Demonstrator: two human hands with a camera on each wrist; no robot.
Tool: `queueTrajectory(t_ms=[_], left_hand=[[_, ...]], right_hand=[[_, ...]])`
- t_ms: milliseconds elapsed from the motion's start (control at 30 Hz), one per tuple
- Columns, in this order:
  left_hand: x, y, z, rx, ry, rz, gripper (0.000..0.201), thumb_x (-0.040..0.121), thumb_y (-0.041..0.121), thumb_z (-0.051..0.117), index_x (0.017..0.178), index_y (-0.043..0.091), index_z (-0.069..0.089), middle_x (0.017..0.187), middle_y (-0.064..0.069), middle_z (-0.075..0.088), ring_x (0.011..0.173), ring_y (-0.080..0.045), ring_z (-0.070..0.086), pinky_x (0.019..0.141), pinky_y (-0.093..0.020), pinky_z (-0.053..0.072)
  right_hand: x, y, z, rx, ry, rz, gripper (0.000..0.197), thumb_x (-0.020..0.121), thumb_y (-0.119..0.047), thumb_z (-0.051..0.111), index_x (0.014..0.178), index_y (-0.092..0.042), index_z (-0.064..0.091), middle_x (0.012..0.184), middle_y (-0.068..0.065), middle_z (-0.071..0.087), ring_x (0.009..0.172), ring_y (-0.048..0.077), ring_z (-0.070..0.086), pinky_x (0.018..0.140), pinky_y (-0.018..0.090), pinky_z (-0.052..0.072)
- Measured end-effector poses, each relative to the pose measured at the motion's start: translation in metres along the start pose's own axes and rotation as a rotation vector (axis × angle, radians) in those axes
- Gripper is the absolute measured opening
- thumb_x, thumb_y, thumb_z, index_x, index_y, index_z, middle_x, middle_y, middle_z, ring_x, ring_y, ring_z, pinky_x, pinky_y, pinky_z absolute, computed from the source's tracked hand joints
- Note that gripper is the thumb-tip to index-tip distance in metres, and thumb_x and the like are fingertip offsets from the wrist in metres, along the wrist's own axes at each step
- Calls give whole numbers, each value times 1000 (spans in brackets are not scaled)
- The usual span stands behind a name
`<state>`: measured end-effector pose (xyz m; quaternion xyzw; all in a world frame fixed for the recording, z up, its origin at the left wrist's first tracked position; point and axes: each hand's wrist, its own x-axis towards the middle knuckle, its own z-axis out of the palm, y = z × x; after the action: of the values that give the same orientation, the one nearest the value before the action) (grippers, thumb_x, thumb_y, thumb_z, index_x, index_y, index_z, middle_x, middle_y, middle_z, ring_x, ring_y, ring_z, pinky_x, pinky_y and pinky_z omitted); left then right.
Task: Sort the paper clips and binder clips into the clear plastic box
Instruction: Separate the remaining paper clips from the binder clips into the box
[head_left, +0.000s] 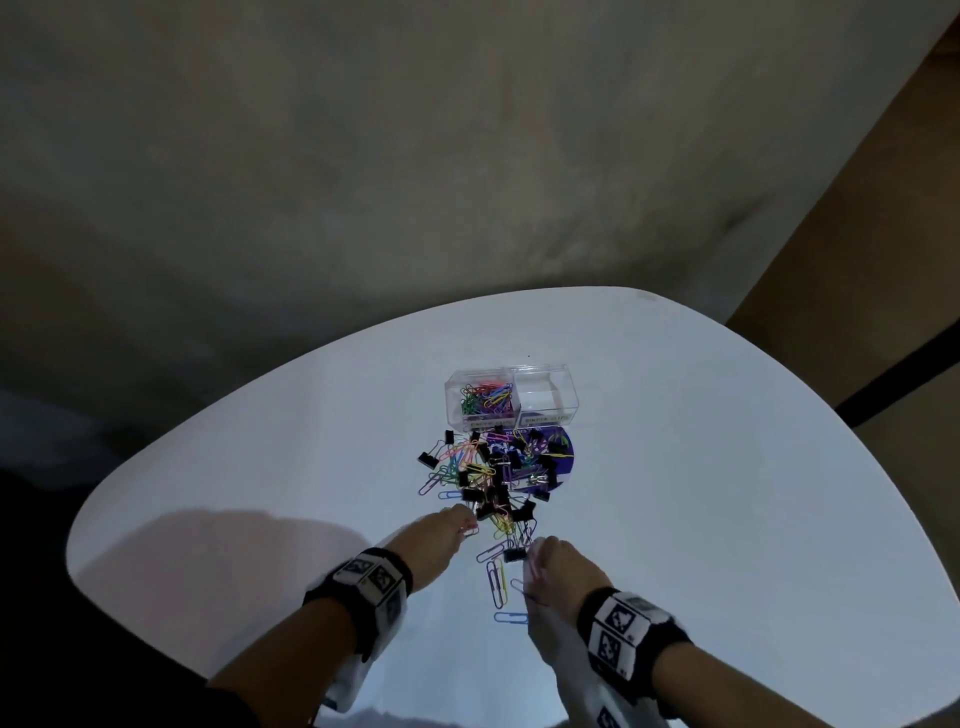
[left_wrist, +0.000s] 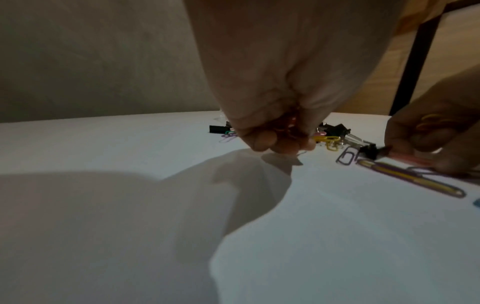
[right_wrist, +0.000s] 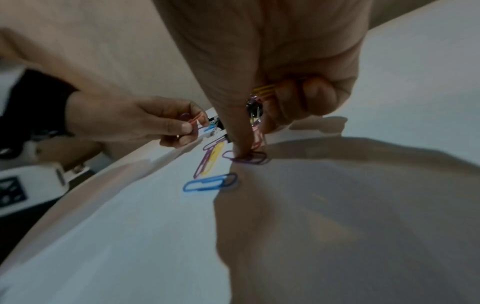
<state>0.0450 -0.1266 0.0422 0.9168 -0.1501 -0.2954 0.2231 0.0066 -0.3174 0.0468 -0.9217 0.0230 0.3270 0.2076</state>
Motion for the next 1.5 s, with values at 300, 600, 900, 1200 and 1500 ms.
queueTrajectory(t_ms=[300,600,900,1200,1500], left_hand=[[-4,12,-4,-113,-1,-6,14,93,20,37,84,30,38,84,-2,50,75,-21,44,71,-36,40],[6,15,9,397,-135,134,81,72,52,68,136,22,29,137,-5,50,120,-28,52,101,-43,45],[10,6,-6,509,4,140,38,92,36,44,123,14,47,124,-9,56,113,-31,54,92,-41,45],[18,25,-14,681,-54,171,36,93,22,37,120,3,50,126,-14,50,118,-30,46,94,-41,41],[19,11,-34,28,45,15,21,97,21,37,97,10,56,92,-8,58,89,-27,57,75,-30,39]], right_hand=[[2,15,-29,123,90,-94,22,92,-8,38,74,-22,40,76,0,53,70,18,48,67,25,34],[-10,24,-14,124,21,62,72,69,-54,68,125,-21,37,120,1,48,112,22,52,89,30,41],[7,15,-8,5,29,-48,75,74,-39,68,132,-19,26,130,8,46,115,27,52,92,36,44],[25,13,-24,-57,89,-189,7,92,-18,38,91,-19,45,117,11,53,95,26,57,87,34,44],[11,29,-47,-39,146,-12,32,88,-36,50,110,-13,48,116,8,53,104,26,57,84,32,43]])
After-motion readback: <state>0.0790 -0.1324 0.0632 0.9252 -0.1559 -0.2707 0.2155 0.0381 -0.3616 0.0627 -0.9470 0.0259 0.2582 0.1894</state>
